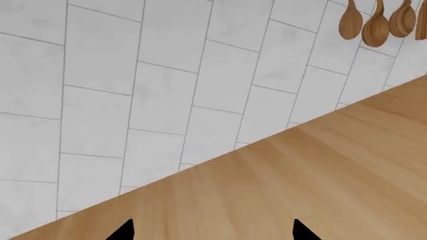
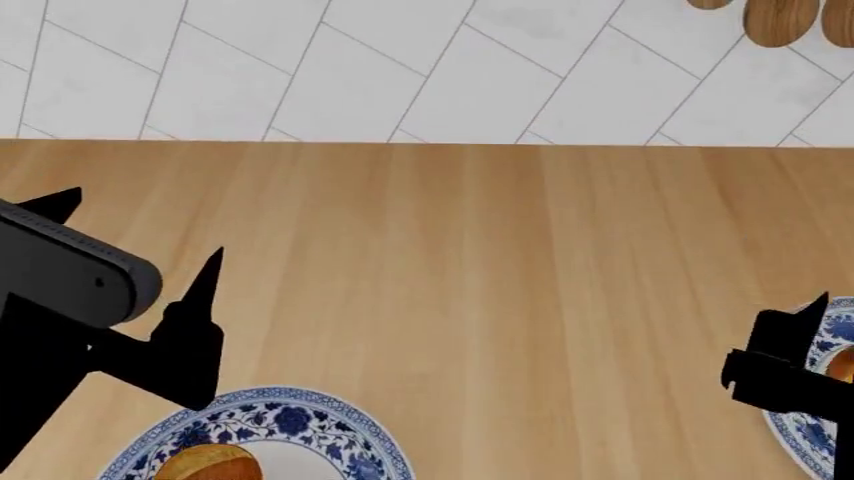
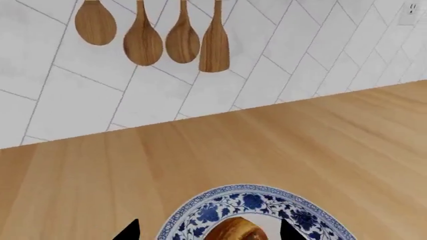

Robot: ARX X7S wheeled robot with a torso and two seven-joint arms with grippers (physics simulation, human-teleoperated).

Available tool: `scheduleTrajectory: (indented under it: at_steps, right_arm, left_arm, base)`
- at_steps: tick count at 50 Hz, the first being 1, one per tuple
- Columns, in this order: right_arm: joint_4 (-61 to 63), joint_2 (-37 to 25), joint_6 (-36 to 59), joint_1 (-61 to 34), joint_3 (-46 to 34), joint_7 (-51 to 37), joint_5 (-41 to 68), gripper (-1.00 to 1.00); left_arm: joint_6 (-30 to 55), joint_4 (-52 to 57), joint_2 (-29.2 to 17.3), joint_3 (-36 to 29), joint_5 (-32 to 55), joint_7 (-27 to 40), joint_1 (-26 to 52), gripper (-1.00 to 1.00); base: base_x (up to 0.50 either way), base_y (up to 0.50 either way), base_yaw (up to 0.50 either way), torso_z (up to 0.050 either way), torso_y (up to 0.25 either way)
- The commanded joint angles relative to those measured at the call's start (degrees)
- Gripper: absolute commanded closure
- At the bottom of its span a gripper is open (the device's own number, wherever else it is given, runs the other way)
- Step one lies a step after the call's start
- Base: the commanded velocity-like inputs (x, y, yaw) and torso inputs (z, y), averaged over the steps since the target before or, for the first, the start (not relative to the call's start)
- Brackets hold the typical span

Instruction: Place all breads on the cutting board.

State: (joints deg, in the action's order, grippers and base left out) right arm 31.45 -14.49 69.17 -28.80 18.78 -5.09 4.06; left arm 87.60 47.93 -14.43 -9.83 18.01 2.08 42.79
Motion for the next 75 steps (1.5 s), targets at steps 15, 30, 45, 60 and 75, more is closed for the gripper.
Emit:
scheduleTrajectory:
  at_steps: [15, 30, 45, 60, 75]
  right_arm:
    - [-10.58, 3.53, -6.77, 3.28, 5.52, -1.35, -2.10, -1.00]
    - [-22.42, 2.41, -9.01, -3.79, -1.50, -3.58, -4.34, -1.00]
    - [-25.82, 3.35, -13.41, -3.67, 2.81, -5.53, -3.40, -1.00]
    - [-31.70, 4.27, -17.55, -5.39, 1.95, -6.20, -2.99, -1.00]
    - [-35.09, 4.16, -19.98, -6.04, 2.65, -6.73, -2.25, -1.00]
  left_arm:
    - [-1.75, -1.54, 0.59, 0.95, -0.64, 0.05, -0.30, -1.00]
    - [0.00, 0.67, 0.43, 2.16, 0.96, 0.05, -0.11, -1.00]
    - [1.07, 3.34, 0.25, 3.31, 2.83, 0.24, -1.72, -1.00]
    - [2.05, 3.43, -3.72, 9.65, 39.89, 25.50, 2.31, -1.00]
    - [0.98, 1.91, -5.12, 8.98, 47.69, 30.85, 2.94, -1.00]
  base:
    - [0.00, 0.00, 0.00, 0.000, 0.000]
    - [0.00, 0.00, 0.00, 0.000, 0.000]
    - [0.00, 0.00, 0.00, 0.000, 0.000]
    - [0.00, 0.00, 0.00, 0.000, 0.000]
    - [0.00, 0.00, 0.00, 0.000, 0.000]
